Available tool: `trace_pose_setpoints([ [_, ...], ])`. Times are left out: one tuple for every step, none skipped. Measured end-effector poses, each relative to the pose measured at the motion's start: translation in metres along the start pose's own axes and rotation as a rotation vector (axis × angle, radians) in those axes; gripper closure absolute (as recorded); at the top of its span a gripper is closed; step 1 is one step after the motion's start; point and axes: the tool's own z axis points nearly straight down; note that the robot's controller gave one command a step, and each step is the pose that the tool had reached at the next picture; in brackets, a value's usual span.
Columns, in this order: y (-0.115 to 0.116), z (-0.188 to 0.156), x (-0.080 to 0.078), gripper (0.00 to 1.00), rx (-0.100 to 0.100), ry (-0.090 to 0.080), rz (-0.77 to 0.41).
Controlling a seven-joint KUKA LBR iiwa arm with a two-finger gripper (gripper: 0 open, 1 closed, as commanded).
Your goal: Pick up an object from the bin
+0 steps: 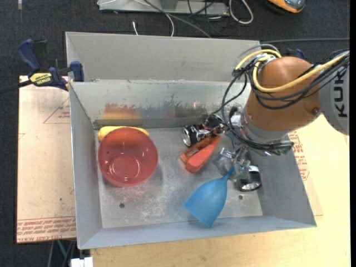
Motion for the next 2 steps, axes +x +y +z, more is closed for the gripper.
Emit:
trace_pose_setpoints([
  [-0.101,0.042,-0.034,1.0,0.006,-0.002,-0.172],
  [-0.066,-0.047,-0.034,1.0,0.0,-0.003,-0.087],
])
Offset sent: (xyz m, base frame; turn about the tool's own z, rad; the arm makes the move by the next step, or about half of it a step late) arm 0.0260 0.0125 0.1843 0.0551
